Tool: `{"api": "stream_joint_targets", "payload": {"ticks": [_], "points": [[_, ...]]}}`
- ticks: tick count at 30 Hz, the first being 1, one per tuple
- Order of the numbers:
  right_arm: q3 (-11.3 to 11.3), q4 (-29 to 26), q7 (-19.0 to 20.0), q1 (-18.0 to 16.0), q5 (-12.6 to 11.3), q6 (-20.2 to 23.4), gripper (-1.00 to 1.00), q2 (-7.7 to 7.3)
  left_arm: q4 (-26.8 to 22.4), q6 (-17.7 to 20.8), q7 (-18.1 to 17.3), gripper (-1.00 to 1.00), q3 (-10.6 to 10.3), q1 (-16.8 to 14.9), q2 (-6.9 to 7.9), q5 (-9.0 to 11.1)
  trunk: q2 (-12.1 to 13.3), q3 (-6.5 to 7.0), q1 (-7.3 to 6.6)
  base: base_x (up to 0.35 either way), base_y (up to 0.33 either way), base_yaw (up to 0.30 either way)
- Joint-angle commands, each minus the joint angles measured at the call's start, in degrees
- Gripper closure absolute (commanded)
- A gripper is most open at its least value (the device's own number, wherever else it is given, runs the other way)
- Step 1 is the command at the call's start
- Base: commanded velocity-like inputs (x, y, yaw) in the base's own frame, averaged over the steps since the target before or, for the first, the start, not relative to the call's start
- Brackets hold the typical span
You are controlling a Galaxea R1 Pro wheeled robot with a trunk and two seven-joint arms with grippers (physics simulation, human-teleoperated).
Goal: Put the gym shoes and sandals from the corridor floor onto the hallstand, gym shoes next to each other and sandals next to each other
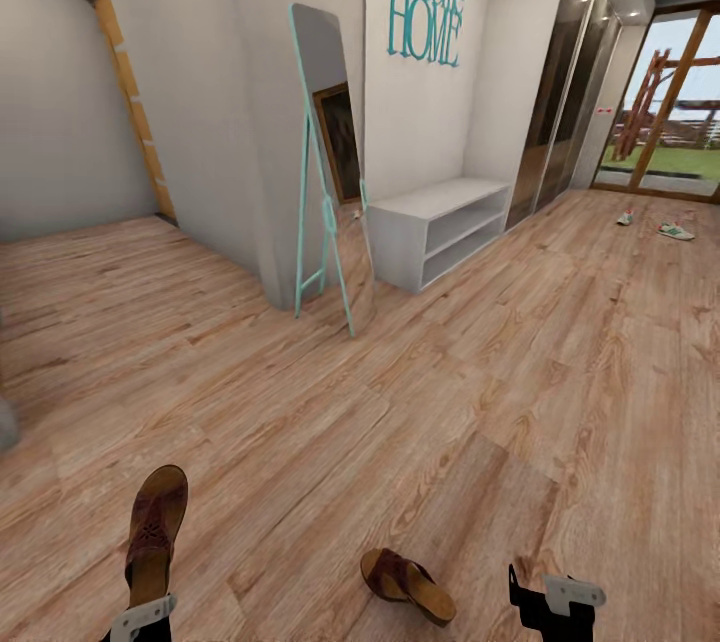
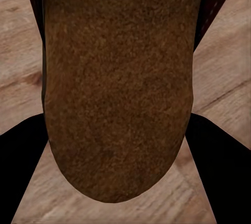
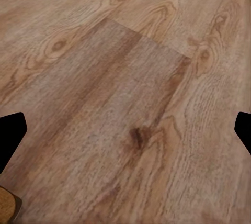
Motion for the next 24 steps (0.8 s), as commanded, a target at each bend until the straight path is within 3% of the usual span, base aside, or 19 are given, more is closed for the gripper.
{"api": "stream_joint_targets", "payload": {"ticks": [1,11,24], "points": [[-0.1,0.0,-0.1,0.0,0.1,-0.2,-1.00,0.01,0.1,-0.1,-0.5,1.00,0.4,0.0,-0.01,0.2,0.0,-0.05,-0.02,-0.085,-0.055,0.000],[-0.1,0.0,-0.1,0.0,0.1,-0.2,-1.00,0.01,0.1,-0.1,-0.5,1.00,0.4,0.0,-0.01,0.2,0.0,-0.05,-0.02,-0.156,-0.107,0.000],[0.2,0.2,0.2,0.0,0.5,-0.1,-1.00,-0.12,-0.4,0.1,-0.6,1.00,0.2,-0.1,0.00,-0.3,0.0,-0.05,-0.02,-0.006,-0.004,0.000]]}}
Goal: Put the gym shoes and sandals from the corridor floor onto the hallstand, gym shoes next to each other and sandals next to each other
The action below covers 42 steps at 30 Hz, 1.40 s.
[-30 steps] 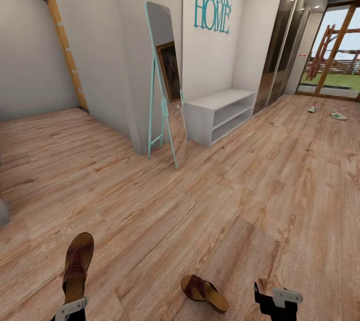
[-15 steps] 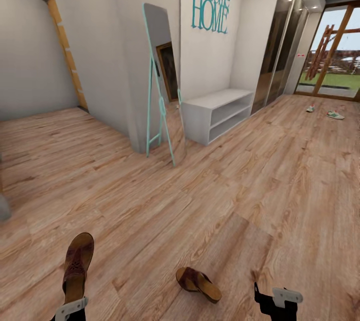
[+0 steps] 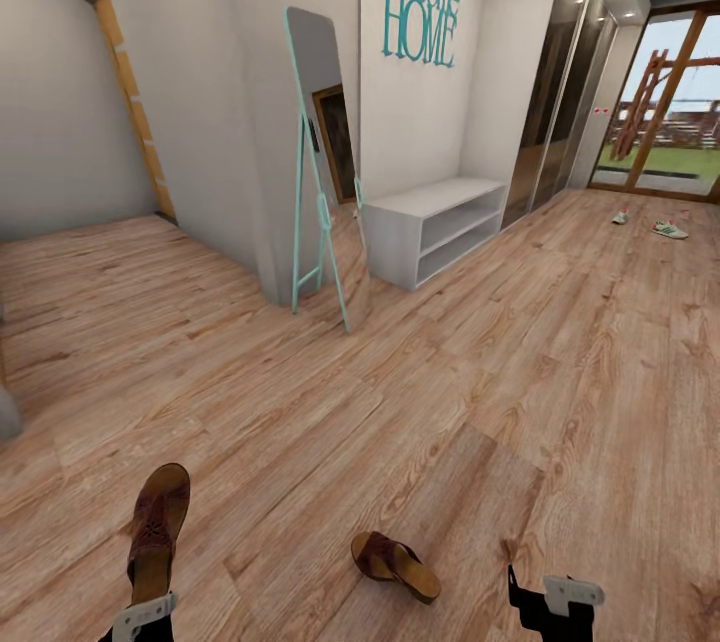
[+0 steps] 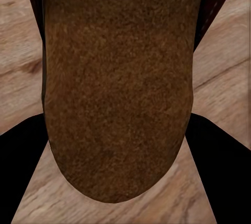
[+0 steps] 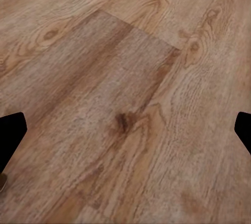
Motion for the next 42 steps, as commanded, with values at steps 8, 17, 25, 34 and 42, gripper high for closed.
{"api": "stream_joint_targets", "payload": {"ticks": [8,17,25,34,42], "points": [[5.7,-3.1,2.3,-0.1,7.7,2.6,-1.00,-0.68,-0.7,1.0,-0.4,1.00,0.2,-1.0,0.33,0.1,0.0,-0.05,-0.01,0.000,0.000,0.000],[7.5,-11.4,14.2,-0.6,18.5,15.2,-1.00,-2.97,-3.6,10.6,-1.7,1.00,-0.3,-6.8,0.47,-0.7,0.0,-0.05,-0.01,0.000,0.000,0.000],[7.7,-14.8,27.2,-5.1,19.9,23.5,-1.00,-3.80,-5.6,22.3,-6.6,1.00,-0.8,-12.8,0.52,-4.6,0.0,-0.05,-0.01,0.000,0.000,0.000],[7.7,-16.3,36.6,-8.2,22.3,25.8,-1.00,-5.28,-6.2,27.6,-10.0,1.00,-0.9,-16.6,0.52,-10.6,0.0,-0.05,-0.01,0.000,0.000,0.000],[7.9,-15.9,40.5,-8.3,23.5,25.6,-1.00,-5.77,-6.2,27.4,-10.3,1.00,-1.2,-16.2,0.33,-11.0,0.0,-0.05,-0.01,0.182,0.000,0.000]]}}
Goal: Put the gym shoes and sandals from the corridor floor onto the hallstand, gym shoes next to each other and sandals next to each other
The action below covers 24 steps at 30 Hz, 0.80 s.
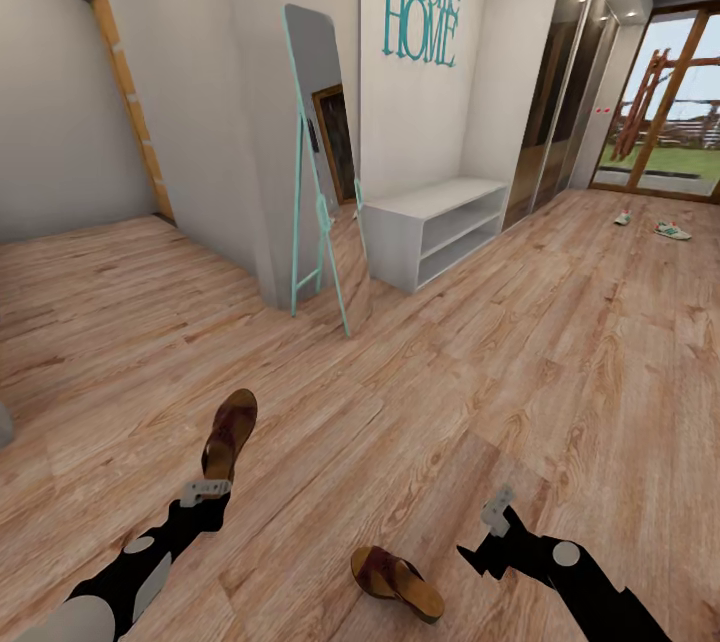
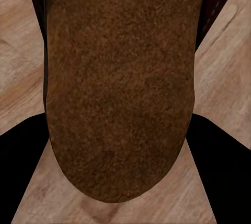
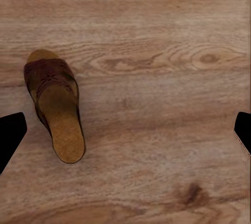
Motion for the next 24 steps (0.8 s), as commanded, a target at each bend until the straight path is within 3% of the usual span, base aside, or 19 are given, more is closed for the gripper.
{"api": "stream_joint_targets", "payload": {"ticks": [1,12,24], "points": [[0.1,0.0,0.0,0.0,0.6,-0.2,-1.00,-0.03,0.1,-0.1,-0.4,1.00,0.4,0.0,-0.02,0.1,0.0,-0.05,0.01,0.168,0.000,0.000],[0.1,0.1,0.0,0.0,0.6,-0.2,-1.00,-0.01,0.1,-0.2,-0.4,1.00,0.6,-0.1,-0.17,0.1,0.0,-0.05,0.01,0.166,0.000,0.000],[0.1,0.1,0.0,0.0,0.6,-0.1,-1.00,-0.01,0.0,-0.2,-0.4,1.00,0.8,-0.1,-0.22,0.1,-0.8,-0.41,0.45,0.014,0.000,0.000]]}}
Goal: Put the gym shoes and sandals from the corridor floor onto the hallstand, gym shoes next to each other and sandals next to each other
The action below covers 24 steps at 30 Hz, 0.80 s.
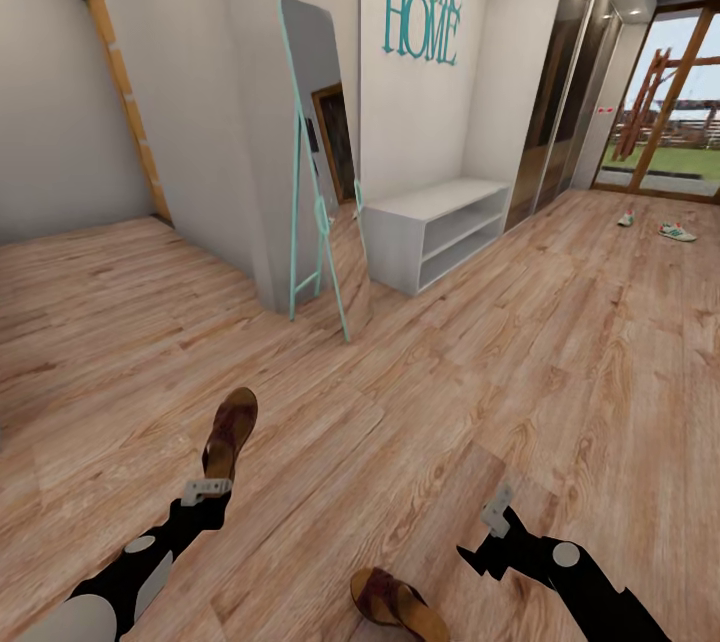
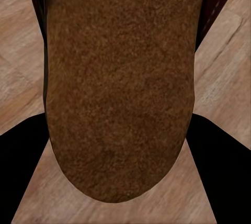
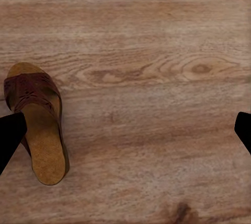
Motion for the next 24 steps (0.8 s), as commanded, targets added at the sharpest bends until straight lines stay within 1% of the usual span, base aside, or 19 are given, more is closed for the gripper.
{"api": "stream_joint_targets", "payload": {"ticks": [1,9,18,22,24], "points": [[0.1,0.0,0.0,0.0,0.6,-0.2,-1.00,-0.03,0.0,-0.1,-0.5,1.00,0.4,-0.1,-0.01,0.1,-0.4,-0.26,0.21,0.000,0.000,0.000],[0.0,1.6,0.0,0.0,0.5,-0.3,-1.00,-0.03,0.0,-0.1,-0.5,1.00,0.4,-0.1,-0.08,0.1,-3.6,-2.22,1.97,0.000,0.000,0.000],[0.0,2.1,0.0,0.0,0.5,-0.3,-1.00,-0.10,-0.4,0.4,-0.5,1.00,0.5,-0.7,-0.21,0.1,-7.3,-4.63,3.95,0.000,0.000,0.000],[-0.1,2.6,0.0,0.0,0.5,-0.3,-1.00,-0.11,-3.6,0.9,-0.5,1.00,0.5,-0.9,-0.30,0.2,-8.9,-5.71,4.83,0.000,0.000,0.000],[-0.1,3.0,-0.1,0.0,0.5,-0.3,-1.00,-0.11,-6.6,1.8,-0.8,1.00,0.5,-0.9,-0.32,0.2,-9.7,-6.25,5.27,0.000,0.000,0.000]]}}
